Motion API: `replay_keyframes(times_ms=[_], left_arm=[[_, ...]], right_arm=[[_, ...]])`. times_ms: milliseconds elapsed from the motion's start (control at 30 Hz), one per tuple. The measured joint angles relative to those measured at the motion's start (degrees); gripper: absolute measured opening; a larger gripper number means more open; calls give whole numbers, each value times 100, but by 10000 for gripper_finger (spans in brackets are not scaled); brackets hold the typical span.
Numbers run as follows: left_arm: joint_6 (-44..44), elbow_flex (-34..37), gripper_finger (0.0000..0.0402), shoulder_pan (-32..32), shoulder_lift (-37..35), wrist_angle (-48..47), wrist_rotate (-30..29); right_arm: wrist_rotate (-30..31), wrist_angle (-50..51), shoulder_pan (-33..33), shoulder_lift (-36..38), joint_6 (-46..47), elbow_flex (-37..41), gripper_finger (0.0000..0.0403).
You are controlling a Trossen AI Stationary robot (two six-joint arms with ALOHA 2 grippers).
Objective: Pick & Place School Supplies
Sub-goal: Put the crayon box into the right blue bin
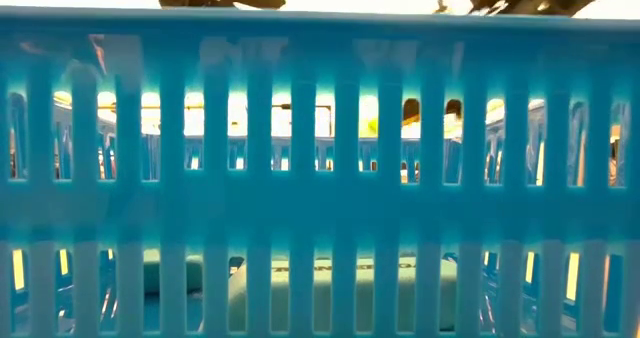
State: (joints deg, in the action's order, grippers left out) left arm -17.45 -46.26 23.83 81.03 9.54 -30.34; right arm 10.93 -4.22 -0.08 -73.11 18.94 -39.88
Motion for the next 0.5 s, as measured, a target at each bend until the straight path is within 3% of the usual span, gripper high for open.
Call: replay_keyframes(times_ms=[133, 267, 367, 500], left_arm=[[-133, 0, 283, -103, 2, -40, -87], [-207, 0, 283, -141, 2, -76, -82], [-223, 0, 283, -144, 2, -70, -89], [-226, 0, 283, -145, 2, -55, -119]], right_arm=[[2072, 1833, 3, 997, -499, 1, 38], [3800, 3359, -39, 1549, -235, 0, 38], [4403, 4060, -243, 1614, 122, 2, 38], [4539, 4243, -765, 1416, 231, 9, 38]])
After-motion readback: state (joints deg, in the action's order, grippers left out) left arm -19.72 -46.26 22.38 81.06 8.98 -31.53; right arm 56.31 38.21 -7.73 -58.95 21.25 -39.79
